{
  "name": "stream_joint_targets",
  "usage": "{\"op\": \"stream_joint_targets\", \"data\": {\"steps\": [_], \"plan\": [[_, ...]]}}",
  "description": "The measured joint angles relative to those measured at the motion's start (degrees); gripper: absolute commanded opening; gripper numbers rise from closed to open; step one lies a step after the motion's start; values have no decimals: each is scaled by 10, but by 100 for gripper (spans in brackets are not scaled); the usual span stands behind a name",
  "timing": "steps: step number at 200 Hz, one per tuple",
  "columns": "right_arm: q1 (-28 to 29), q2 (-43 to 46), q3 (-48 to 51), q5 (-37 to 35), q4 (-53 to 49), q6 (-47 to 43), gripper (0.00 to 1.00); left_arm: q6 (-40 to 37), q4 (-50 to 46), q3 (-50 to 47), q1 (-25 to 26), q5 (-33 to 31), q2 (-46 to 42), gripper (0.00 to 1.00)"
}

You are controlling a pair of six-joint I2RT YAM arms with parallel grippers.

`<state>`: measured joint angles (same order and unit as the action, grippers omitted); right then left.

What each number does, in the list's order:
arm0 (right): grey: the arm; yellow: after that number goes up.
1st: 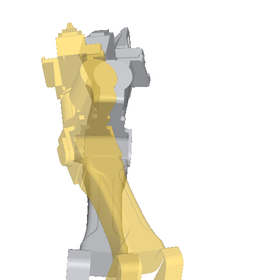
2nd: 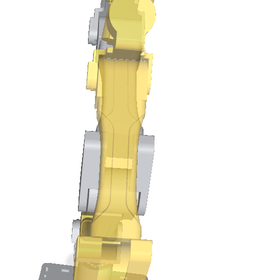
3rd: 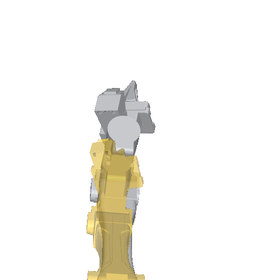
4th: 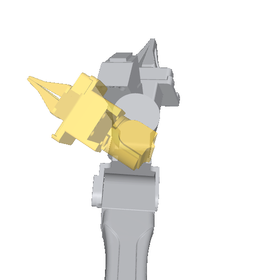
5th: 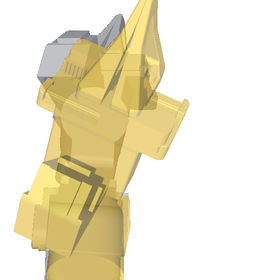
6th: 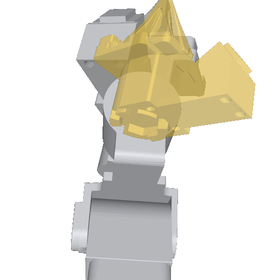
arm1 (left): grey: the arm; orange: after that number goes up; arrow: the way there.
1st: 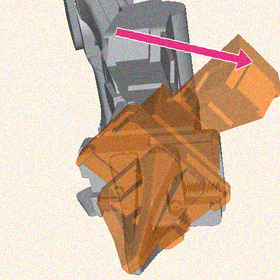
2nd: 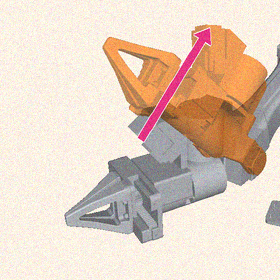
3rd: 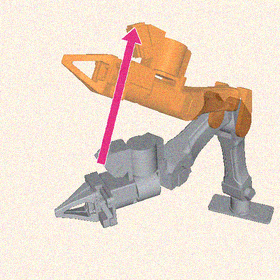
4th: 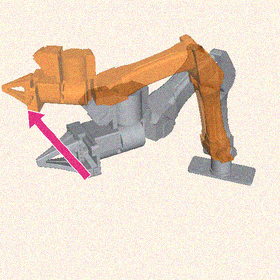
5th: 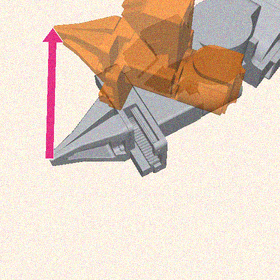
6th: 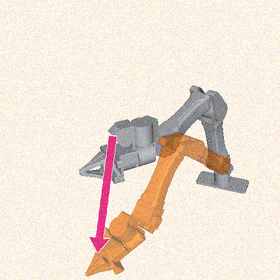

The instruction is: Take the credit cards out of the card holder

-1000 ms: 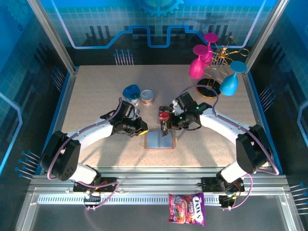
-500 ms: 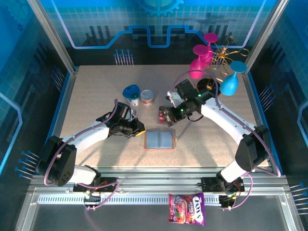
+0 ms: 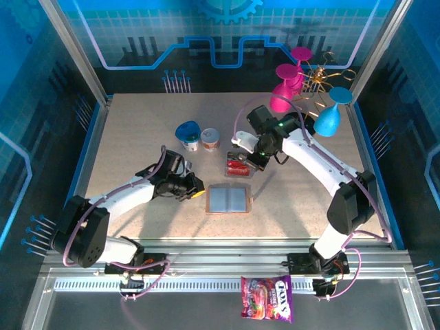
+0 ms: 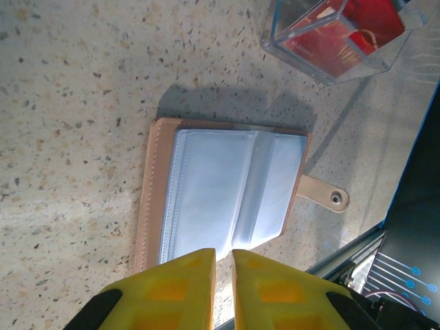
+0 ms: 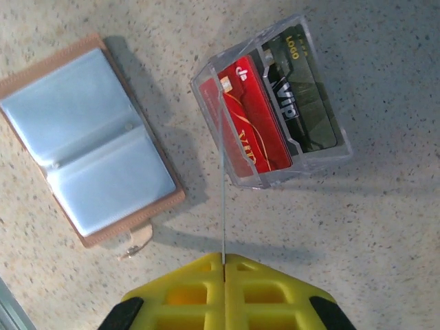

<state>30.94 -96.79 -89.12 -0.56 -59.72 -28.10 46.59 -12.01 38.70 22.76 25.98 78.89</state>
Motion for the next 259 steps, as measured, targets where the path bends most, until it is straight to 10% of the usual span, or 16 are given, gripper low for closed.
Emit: {"op": "stream_joint_targets", "data": {"steps": [259], "plan": [[-4, -106, -106, -12, -101, -99, 0, 0, 20, 72, 75, 39, 184, 14]]}}
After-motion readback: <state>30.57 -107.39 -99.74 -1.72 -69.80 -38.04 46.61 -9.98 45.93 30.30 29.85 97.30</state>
